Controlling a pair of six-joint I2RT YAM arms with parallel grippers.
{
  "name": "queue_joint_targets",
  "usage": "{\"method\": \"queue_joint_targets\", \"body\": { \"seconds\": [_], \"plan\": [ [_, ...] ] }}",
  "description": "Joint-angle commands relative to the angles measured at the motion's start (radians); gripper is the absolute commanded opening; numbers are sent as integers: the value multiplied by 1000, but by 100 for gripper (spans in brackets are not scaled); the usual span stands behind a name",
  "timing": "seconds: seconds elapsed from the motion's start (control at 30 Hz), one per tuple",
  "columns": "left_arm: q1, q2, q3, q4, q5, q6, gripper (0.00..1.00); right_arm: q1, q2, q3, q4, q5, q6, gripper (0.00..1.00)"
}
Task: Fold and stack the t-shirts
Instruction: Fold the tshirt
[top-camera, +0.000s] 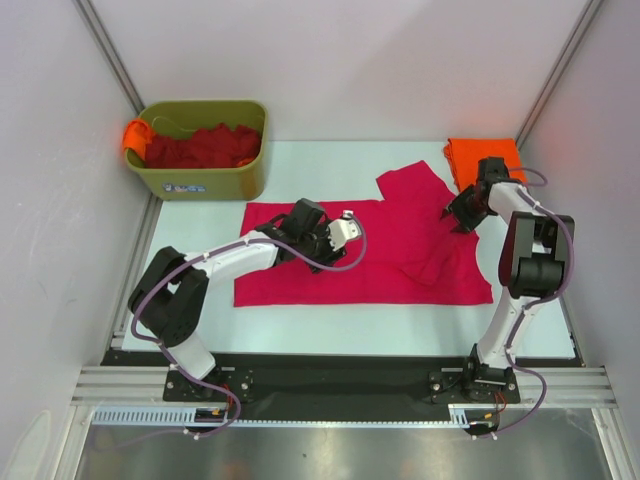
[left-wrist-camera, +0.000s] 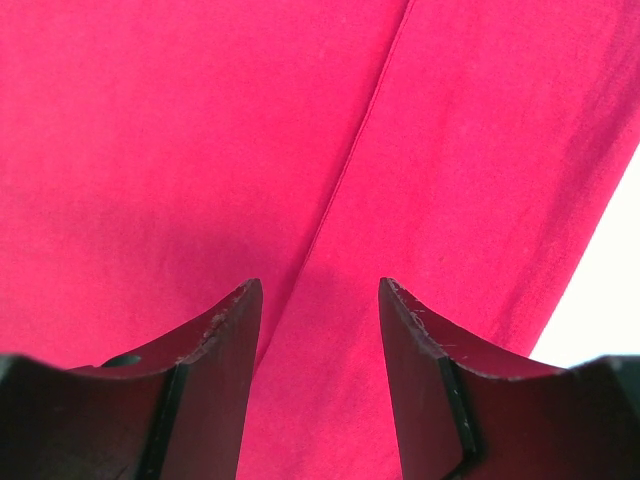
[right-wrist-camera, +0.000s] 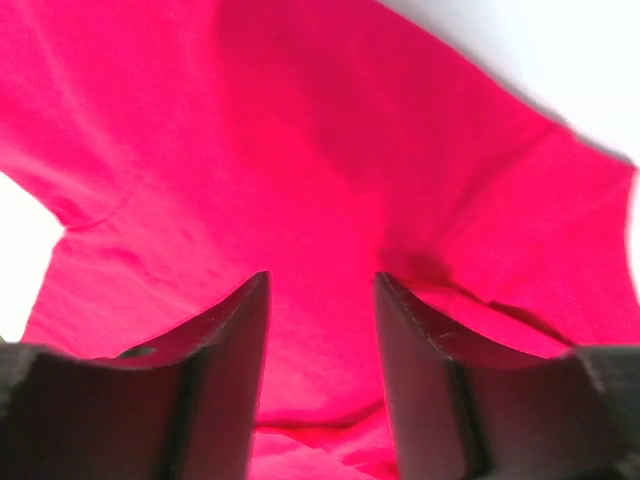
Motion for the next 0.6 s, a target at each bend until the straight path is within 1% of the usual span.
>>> {"method": "queue_joint_targets", "body": {
  "seconds": [0.0,0.07,0.1,0.17,0.2,0.23,0.27,0.3,0.33,0.37,0.47,0.53,0.57],
  "plan": [
    [9,-12,-4,17,2,20,56,12,-1,89,-69,32,-43,58],
    [13,-12,-6,12,2,26,56,15,-35,97,-128,107,-89,60],
    [16,-12,-9,11,-1,27,56,17,-87,87,-147,128,-127,60],
    [21,-12,-9,9,0,26,56,18,-150,5,-184,182,-148,59],
    [24,-9,-6,9,-1,27,56,18,-219,-46,-184,187,-149,58],
    [26,-8,-4,8,-1,27,56,18,-257,-95,-179,184,-143,57],
    [27,-6,-1,6,0,24,56,18,-288,-198,-160,167,-135,57],
    [29,-3,4,8,0,24,56,17,-314,-248,-141,161,-126,57],
    [29,0,7,8,3,24,56,17,-358,-288,-123,126,-109,57],
    [29,0,13,5,9,21,56,15,-369,-358,-82,92,-100,56],
    [29,4,25,1,25,10,56,3,-374,-396,-15,61,-89,56],
    [29,0,27,1,28,6,56,-24,-356,-378,-1,35,-100,55],
    [29,0,27,-2,29,7,56,-28,-336,-371,-3,30,-106,53]
  ]
}}
